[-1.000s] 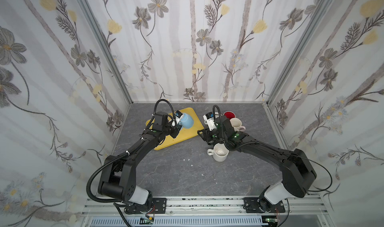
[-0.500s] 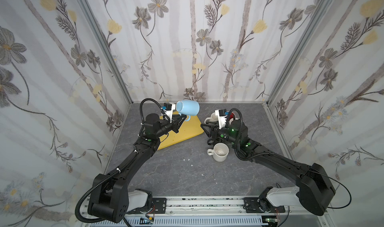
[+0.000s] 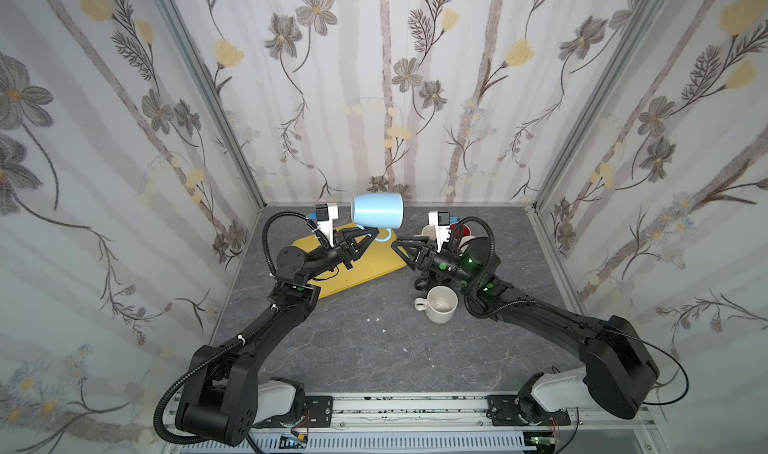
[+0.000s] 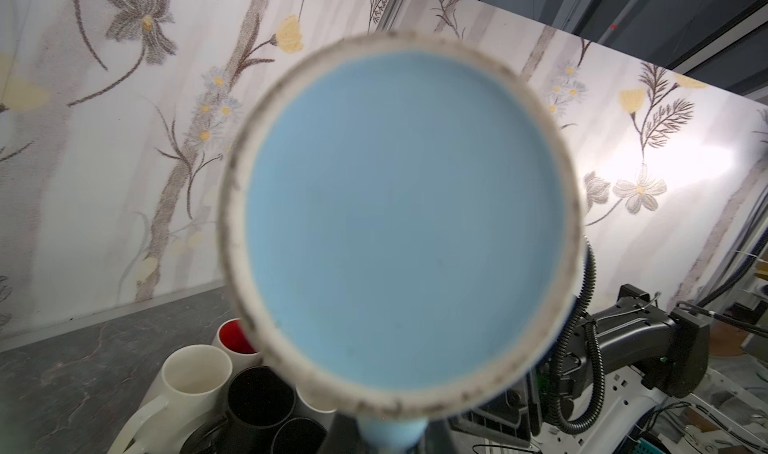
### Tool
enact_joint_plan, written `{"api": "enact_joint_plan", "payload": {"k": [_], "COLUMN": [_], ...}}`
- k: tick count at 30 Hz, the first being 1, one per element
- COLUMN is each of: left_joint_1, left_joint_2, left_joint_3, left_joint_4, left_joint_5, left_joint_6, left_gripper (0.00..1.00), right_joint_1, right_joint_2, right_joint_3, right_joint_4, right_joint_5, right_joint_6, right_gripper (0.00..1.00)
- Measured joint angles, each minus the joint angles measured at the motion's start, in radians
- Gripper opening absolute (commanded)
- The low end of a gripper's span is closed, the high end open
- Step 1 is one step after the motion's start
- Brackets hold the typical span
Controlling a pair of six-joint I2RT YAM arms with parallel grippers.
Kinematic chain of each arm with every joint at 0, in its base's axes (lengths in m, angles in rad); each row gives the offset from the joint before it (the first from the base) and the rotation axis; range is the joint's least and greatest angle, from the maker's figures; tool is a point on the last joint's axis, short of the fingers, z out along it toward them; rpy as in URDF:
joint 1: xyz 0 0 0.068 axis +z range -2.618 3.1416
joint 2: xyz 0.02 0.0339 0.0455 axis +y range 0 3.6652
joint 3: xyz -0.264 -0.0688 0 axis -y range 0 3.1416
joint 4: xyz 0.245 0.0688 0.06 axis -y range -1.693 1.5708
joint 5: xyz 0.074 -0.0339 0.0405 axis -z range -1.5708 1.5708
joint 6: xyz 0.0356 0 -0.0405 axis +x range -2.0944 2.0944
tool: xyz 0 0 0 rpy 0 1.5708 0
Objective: Turn the mug right side up
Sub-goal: 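Open left gripper and withdraw while right gripper turns the mug upright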
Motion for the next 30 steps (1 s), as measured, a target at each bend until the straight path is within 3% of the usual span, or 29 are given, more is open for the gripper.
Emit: {"api": "enact_joint_plan", "payload": {"k": [13, 16, 19, 22, 26, 30], "left_joint_1": [-0.022, -0.025, -0.025, -0.025, -0.025, -0.029], "left_joint_2": [0.008, 0.016, 0.023, 0.025, 0.021, 0.010], "left_joint_3": [-0.024, -0.034, -0.043, -0.050, -0.060, -0.068], "left_joint_4": [0.162, 0.189, 0.207, 0.220, 0.233, 0.230], "left_joint_5": [0.047, 0.047, 0.042, 0.036, 0.040, 0.061], "left_joint_6": [-0.137, -0.160, -0.179, -0.196, -0.203, -0.177], "left_gripper": [0.00, 0.00, 0.00, 0.00, 0.14, 0.35], "right_joint_1": [0.013, 0.013, 0.014, 0.013, 0.011, 0.010], "right_joint_2": [0.077, 0.092, 0.101, 0.108, 0.102, 0.065], "right_joint_3": [0.094, 0.111, 0.118, 0.119, 0.113, 0.097], "right_joint_4": [0.045, 0.056, 0.079, 0.103, 0.106, 0.068], "right_joint_5": [-0.092, -0.111, -0.140, -0.165, -0.180, -0.169], "right_joint_6": [0.025, 0.025, 0.029, 0.051, 0.046, 0.018], "right_gripper": [0.47, 0.34, 0.10, 0.00, 0.00, 0.00]}}
